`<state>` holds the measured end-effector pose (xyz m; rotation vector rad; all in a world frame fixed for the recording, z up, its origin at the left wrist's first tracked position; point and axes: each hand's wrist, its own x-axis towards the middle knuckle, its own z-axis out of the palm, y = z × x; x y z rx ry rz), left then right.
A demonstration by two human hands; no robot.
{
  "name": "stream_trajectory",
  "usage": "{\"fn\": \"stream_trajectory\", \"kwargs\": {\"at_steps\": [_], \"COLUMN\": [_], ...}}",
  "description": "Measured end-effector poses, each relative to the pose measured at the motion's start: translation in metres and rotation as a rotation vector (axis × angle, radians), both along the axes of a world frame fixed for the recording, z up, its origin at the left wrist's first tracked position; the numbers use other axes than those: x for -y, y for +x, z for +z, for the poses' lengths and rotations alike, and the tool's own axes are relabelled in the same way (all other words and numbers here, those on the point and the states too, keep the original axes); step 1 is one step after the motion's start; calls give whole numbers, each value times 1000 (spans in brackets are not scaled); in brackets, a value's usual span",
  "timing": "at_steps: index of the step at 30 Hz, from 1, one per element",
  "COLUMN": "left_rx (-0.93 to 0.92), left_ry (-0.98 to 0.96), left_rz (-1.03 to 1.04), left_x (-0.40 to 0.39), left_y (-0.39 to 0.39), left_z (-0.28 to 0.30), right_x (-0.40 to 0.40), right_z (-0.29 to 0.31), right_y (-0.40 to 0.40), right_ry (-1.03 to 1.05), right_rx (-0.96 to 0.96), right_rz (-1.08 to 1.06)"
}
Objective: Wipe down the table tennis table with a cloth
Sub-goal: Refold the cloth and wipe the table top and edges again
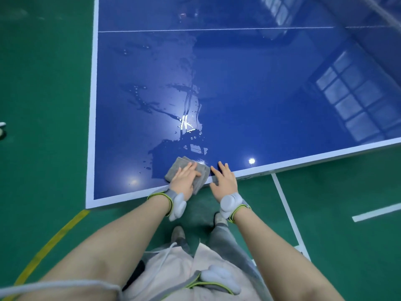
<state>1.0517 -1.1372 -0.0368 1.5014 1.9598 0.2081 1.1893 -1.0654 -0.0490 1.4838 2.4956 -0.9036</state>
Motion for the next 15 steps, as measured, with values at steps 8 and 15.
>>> {"fn": "stream_trajectory", "kwargs": {"at_steps": [8,15], "left_rx": [-210,-118], "left_ry": [183,45], "left_rz": [97,76], "left_x": [25,8], "left_y": [-49,-42], "left_z": [-8,-6], "right_x": [1,-5], "right_z": [8,9], "right_y": [-1,-18], "right_ry": [-21,28], "right_rx": [72,-9], "right_rz": [10,-94]}}
